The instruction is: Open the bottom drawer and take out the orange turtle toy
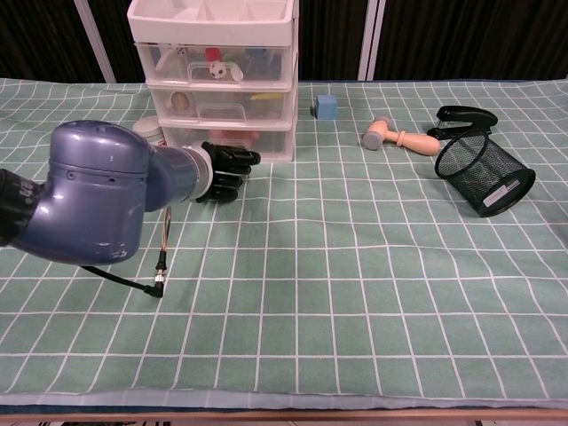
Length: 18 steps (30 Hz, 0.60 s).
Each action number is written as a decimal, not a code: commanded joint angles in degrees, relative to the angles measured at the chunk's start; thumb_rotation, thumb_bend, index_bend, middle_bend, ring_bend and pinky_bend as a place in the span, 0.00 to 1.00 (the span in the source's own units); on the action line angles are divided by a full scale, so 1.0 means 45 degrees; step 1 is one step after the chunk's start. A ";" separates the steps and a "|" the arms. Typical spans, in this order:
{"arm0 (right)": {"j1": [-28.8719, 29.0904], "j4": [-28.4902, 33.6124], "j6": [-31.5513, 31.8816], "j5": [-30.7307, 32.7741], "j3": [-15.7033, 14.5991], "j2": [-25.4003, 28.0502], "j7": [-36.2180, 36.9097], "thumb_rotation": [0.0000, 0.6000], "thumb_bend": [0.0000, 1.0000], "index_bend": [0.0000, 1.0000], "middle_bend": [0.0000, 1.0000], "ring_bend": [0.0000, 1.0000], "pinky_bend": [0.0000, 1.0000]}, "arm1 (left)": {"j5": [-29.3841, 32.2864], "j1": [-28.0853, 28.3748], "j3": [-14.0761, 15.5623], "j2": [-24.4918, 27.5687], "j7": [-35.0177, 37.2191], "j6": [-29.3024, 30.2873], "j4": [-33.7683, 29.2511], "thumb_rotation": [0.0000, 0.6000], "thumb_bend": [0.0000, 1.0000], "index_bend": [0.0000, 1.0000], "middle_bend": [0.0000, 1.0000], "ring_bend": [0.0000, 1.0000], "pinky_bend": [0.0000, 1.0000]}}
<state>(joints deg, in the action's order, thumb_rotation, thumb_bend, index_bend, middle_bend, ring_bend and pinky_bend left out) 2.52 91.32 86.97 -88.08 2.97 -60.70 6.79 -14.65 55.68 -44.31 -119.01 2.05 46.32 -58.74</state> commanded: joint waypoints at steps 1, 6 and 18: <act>0.0000 0.0003 -0.0003 -0.0002 -0.0003 0.0001 -0.0010 1.00 0.01 0.00 0.00 0.00 0.21 | -0.0035 0.0109 0.0033 -0.0029 -0.0001 -0.0103 0.0137 1.00 0.53 0.18 1.00 1.00 1.00; -0.0004 0.0004 0.0007 0.0010 0.0007 -0.0011 -0.0027 1.00 0.01 0.00 0.00 0.00 0.21 | -0.0133 0.0189 0.0103 -0.0067 0.0089 -0.0210 0.0240 1.00 0.53 0.22 1.00 1.00 1.00; -0.0024 0.0040 0.0017 0.0020 0.0004 0.0009 -0.0015 1.00 0.01 0.00 0.00 0.00 0.21 | -0.0073 -0.0084 0.0466 0.0090 0.0076 -0.0196 -0.0185 1.00 0.53 0.24 1.00 1.00 1.00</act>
<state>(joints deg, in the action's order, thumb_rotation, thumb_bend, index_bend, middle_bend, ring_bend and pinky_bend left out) 2.42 91.49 87.03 -87.97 2.98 -60.67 6.73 -15.05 55.57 -42.45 -118.76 2.41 45.33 -59.23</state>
